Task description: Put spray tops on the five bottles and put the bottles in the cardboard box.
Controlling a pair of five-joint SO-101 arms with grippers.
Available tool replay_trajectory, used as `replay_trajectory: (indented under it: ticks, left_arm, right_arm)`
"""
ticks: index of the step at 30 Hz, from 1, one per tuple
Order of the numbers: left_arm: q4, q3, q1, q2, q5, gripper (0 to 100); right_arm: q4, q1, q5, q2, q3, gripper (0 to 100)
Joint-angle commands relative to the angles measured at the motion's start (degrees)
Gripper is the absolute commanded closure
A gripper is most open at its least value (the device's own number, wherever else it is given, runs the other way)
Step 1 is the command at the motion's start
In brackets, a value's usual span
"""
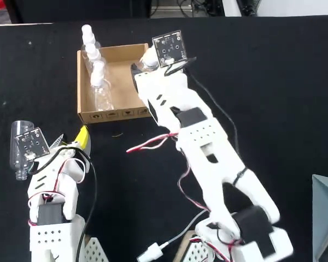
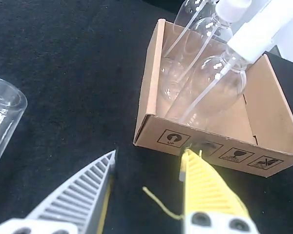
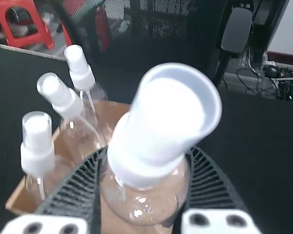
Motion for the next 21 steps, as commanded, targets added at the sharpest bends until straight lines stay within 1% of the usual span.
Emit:
replay_trajectory:
  ticks: [1,21]
  left_arm:
    - [0.0,1.3,-0.5,-0.9,-0.4,80]
    - [0.0,1.3,-0.3,-0.9,-0.4,80]
  right_arm:
    - [-1.8,-1.3,-0.6,1.5,-7.9,88.1]
    - [-2.1,-1.1,-0.5,21.9,-25.4,87.8]
